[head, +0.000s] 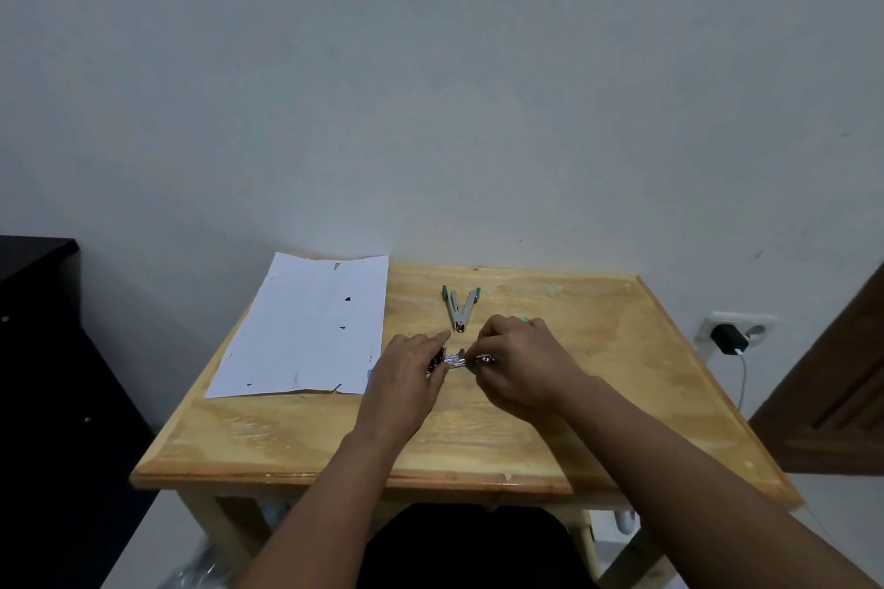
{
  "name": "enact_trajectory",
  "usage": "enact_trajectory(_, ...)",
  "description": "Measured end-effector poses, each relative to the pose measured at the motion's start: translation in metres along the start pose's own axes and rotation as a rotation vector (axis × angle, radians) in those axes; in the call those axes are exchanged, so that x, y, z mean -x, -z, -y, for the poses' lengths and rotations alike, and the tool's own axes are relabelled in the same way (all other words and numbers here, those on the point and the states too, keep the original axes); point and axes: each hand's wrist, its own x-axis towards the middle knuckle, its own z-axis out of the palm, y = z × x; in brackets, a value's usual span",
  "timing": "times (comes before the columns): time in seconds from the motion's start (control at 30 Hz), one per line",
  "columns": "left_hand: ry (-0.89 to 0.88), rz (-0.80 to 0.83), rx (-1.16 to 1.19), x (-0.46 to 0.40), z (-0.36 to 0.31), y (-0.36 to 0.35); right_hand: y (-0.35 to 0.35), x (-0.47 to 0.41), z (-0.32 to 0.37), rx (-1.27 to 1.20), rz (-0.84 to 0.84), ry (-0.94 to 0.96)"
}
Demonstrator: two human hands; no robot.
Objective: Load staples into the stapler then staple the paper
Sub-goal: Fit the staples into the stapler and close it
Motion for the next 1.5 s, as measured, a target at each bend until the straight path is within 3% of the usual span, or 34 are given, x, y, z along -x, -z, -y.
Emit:
enact_trajectory(0.47, -0.008, -0.001, 0.001, 0.0, 0.0, 0.001, 0.001, -0.011, 0.013, -0.098, -0.009, -0.022)
enact_trajectory(1.1, -0.013, -0.013, 0.016, 0.001, -0.001, 0.001, 0.002, -0.008, 0.016, -0.042, 0.097, 0.046)
enact_trajectory(1.5, -0.018, 0.001, -0.001, 0.0, -0.001, 0.001, 0.001, 0.0, -0.001, -0.108, 0.015, -0.05)
